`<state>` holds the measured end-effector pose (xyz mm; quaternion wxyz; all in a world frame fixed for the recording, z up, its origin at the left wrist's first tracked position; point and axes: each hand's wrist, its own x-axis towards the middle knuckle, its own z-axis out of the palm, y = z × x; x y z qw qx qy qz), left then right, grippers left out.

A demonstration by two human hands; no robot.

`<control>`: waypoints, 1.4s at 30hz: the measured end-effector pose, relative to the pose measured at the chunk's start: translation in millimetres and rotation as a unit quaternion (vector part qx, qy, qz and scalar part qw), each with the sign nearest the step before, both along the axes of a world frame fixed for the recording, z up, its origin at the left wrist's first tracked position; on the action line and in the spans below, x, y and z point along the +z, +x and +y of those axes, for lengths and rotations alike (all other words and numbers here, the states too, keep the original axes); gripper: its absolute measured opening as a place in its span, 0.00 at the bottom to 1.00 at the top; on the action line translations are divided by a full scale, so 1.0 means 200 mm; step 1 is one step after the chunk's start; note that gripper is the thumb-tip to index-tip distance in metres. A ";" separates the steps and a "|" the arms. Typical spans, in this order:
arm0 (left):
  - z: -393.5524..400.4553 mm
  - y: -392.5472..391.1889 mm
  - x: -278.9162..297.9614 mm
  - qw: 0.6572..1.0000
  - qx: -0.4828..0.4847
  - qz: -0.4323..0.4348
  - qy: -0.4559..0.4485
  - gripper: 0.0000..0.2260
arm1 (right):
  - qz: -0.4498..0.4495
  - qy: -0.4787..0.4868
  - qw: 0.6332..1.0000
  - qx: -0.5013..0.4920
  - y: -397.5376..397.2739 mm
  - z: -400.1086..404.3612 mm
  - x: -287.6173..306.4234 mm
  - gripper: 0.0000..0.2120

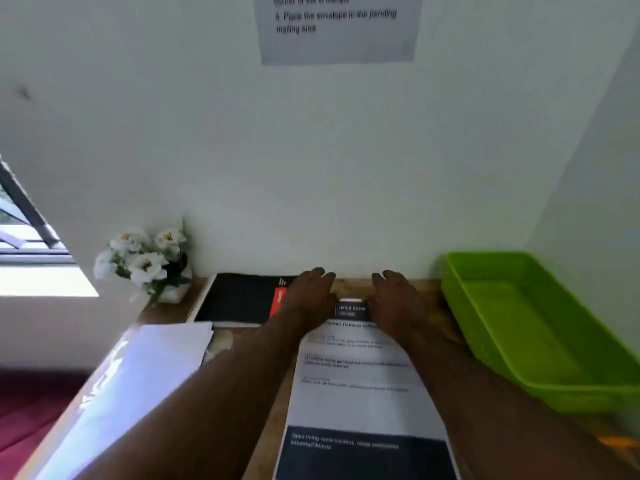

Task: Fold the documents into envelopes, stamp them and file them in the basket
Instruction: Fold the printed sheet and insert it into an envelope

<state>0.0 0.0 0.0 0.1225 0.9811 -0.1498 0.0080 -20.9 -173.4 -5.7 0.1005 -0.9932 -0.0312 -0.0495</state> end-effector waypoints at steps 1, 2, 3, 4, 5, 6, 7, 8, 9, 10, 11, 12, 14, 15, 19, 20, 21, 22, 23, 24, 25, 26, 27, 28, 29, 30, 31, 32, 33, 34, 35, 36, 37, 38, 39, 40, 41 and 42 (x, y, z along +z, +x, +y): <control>0.00 0.00 -0.06 1.000 -0.005 0.010 0.004 0.22 | 0.003 -0.002 1.000 -0.010 -0.01 0.00 -0.05 0.22; 0.00 -0.01 -0.12 1.000 -0.007 0.009 0.000 0.21 | -0.008 0.004 1.000 -0.019 -0.02 0.00 -0.11 0.20; 0.01 -0.01 -0.19 1.000 -0.009 0.006 -0.001 0.20 | -0.022 0.001 0.999 -0.023 -0.02 -0.01 -0.18 0.18; 0.01 -0.03 -0.23 1.000 -0.010 0.000 -0.006 0.20 | -0.039 -0.003 0.999 -0.023 -0.03 -0.01 -0.22 0.16; 0.01 -0.03 -0.29 1.000 -0.011 -0.015 -0.016 0.20 | -0.059 -0.003 0.998 -0.021 -0.03 -0.02 -0.27 0.14; 0.02 -0.03 -0.31 0.999 -0.012 -0.036 -0.022 0.20 | -0.078 -0.003 0.997 -0.018 -0.03 -0.02 -0.31 0.14; 0.02 -0.03 -0.34 0.998 -0.011 -0.059 -0.027 0.19 | -0.098 -0.002 0.995 -0.015 -0.03 -0.02 -0.33 0.13; 0.02 -0.03 -0.35 0.996 -0.011 -0.081 -0.031 0.19 | -0.114 -0.002 0.993 -0.013 -0.03 -0.01 -0.34 0.13; 0.03 -0.03 -0.35 0.995 -0.013 -0.095 -0.034 0.18 | -0.116 0.000 0.993 -0.011 -0.03 -0.02 -0.35 0.13; 0.04 -0.03 -0.36 0.993 -0.013 -0.106 -0.041 0.18 | -0.119 0.003 0.993 -0.008 -0.02 -0.02 -0.35 0.14; 0.04 -0.04 -0.34 0.992 -0.013 -0.118 -0.051 0.18 | -0.121 0.006 0.993 -0.004 -0.02 -0.03 -0.35 0.14; 0.04 -0.05 -0.34 0.990 -0.011 -0.129 -0.060 0.18 | -0.126 0.006 0.992 -0.003 -0.03 -0.02 -0.35 0.14; 0.04 -0.08 -0.33 0.986 -0.003 -0.144 -0.086 0.18 | -0.126 0.002 0.992 -0.004 -0.03 -0.02 -0.34 0.12; 0.04 -0.09 -0.32 0.983 0.004 -0.147 -0.105 0.19 | -0.126 0.003 0.992 -0.002 -0.03 -0.02 -0.33 0.11; 0.04 -0.14 -0.34 0.974 0.042 -0.162 -0.155 0.22 | -0.148 0.044 0.988 0.023 -0.05 -0.03 -0.30 0.10; 0.04 -0.14 -0.34 0.973 0.051 -0.163 -0.152 0.22 | -0.151 0.059 0.986 0.025 -0.06 -0.04 -0.30 0.12; 0.03 -0.14 -0.35 0.975 0.059 -0.158 -0.142 0.22 | -0.151 0.073 0.986 0.023 -0.06 -0.04 -0.29 0.15; 0.03 -0.13 -0.35 0.979 0.065 -0.148 -0.121 0.22 | -0.151 0.080 0.985 0.018 -0.06 -0.05 -0.29 0.19; 0.03 -0.12 -0.36 0.984 0.069 -0.136 -0.088 0.22 | -0.144 0.079 0.986 0.014 -0.05 -0.05 -0.29 0.21; 0.02 -0.12 -0.35 0.989 0.072 -0.117 -0.049 0.22 | -0.128 0.074 0.989 0.011 -0.05 -0.05 -0.28 0.21; 0.02 -0.11 -0.35 0.993 0.073 -0.092 -0.022 0.21 | -0.106 0.070 0.992 0.009 -0.04 -0.05 -0.28 0.20; 0.02 -0.11 -0.34 0.995 0.073 -0.065 -0.012 0.21 | -0.086 0.069 0.994 0.006 -0.03 -0.06 -0.29 0.19; 0.02 -0.11 -0.34 0.996 0.071 -0.050 -0.010 0.21 | -0.075 0.070 0.995 0.007 -0.02 -0.06 -0.29 0.18; 0.02 -0.10 -0.33 0.996 0.071 -0.043 -0.011 0.21 | -0.073 0.074 0.995 0.007 -0.01 -0.06 -0.29 0.18; 0.03 -0.11 -0.33 0.996 0.072 -0.044 -0.013 0.21 | -0.076 0.079 0.994 0.007 -0.01 -0.06 -0.29 0.19; 0.03 -0.12 -0.32 0.996 0.077 -0.050 -0.017 0.21 | -0.081 0.080 0.993 0.008 -0.02 -0.05 -0.29 0.19; 0.03 -0.14 -0.32 0.995 0.083 -0.060 -0.021 0.21 | -0.084 0.079 0.993 0.007 -0.03 -0.05 -0.28 0.19; 0.04 -0.16 -0.31 0.993 0.086 -0.074 -0.023 0.22 | -0.086 0.086 0.993 0.003 -0.05 -0.04 -0.27 0.18; 0.04 -0.18 -0.30 0.992 0.087 -0.091 -0.025 0.22 | -0.087 0.095 0.992 0.001 -0.06 -0.03 -0.27 0.17; 0.04 -0.20 -0.29 0.990 0.085 -0.107 -0.033 0.22 | -0.082 0.101 0.992 0.005 -0.07 -0.03 -0.26 0.16; 0.05 -0.22 -0.29 0.988 0.079 -0.119 -0.049 0.21 | -0.073 0.104 0.992 0.015 -0.09 -0.02 -0.24 0.15; 0.06 -0.23 -0.29 0.987 0.070 -0.126 -0.073 0.21 | -0.062 0.113 0.991 0.026 -0.10 -0.02 -0.22 0.14; 0.07 -0.25 -0.29 0.984 0.060 -0.135 -0.100 0.20 | -0.054 0.123 0.990 0.033 -0.11 -0.03 -0.20 0.14; 0.08 -0.28 -0.28 0.980 0.054 -0.145 -0.126 0.19 | -0.049 0.130 0.990 0.035 -0.12 -0.04 -0.18 0.13; 0.09 -0.30 -0.28 0.975 0.053 -0.153 -0.151 0.18 | -0.051 0.134 0.989 0.034 -0.14 -0.04 -0.17 0.11; 0.10 -0.33 -0.27 0.970 0.053 -0.155 -0.181 0.17 | -0.062 0.142 0.987 0.035 -0.16 -0.04 -0.17 0.10; 0.11 -0.35 -0.28 0.963 0.054 -0.151 -0.216 0.16 | -0.082 0.151 0.984 0.037 -0.18 -0.03 -0.17 0.10; 0.12 -0.37 -0.28 0.955 0.056 -0.150 -0.248 0.15 | -0.109 0.158 0.981 0.040 -0.21 -0.03 -0.19 0.09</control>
